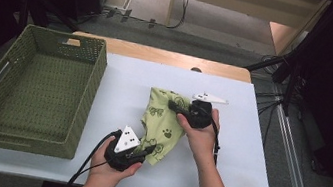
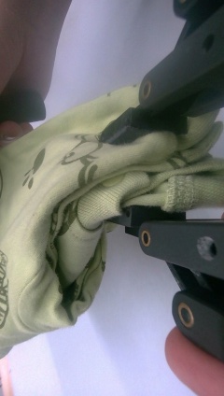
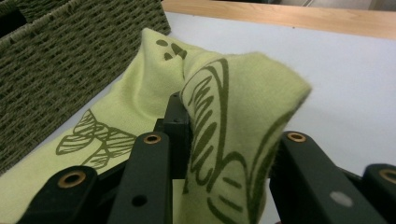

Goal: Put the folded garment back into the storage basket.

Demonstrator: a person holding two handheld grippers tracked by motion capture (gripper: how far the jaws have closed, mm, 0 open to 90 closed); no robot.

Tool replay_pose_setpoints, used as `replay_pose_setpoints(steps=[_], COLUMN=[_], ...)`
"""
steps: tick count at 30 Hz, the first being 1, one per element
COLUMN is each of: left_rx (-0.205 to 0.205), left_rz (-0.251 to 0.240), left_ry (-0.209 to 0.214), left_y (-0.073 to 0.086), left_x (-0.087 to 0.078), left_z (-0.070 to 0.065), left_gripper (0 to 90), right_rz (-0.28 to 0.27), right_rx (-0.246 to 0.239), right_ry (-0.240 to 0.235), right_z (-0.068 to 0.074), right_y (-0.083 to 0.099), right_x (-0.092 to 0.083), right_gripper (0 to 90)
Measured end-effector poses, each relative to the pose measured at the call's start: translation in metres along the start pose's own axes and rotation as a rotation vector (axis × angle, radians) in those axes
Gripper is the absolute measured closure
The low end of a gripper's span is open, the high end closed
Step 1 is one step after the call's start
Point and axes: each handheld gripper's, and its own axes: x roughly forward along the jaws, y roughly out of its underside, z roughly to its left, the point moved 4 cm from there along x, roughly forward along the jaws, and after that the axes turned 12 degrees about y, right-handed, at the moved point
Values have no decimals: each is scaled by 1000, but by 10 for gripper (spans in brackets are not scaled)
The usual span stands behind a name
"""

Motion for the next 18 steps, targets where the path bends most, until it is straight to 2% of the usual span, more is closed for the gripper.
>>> replay_pose_setpoints(steps=[14, 18], left_rx=[-12, -8], left_rz=[-45, -70], left_ry=[-33, -54], left_y=[-18, -23], left_x=[-30, -40], left_z=[14, 17], left_gripper=[657, 657], right_rz=[-9, -16], right_rx=[-27, -34], right_ry=[-24, -31], right_z=[23, 31], right_y=[-23, -31], right_x=[14, 16], right_gripper=[664, 664])
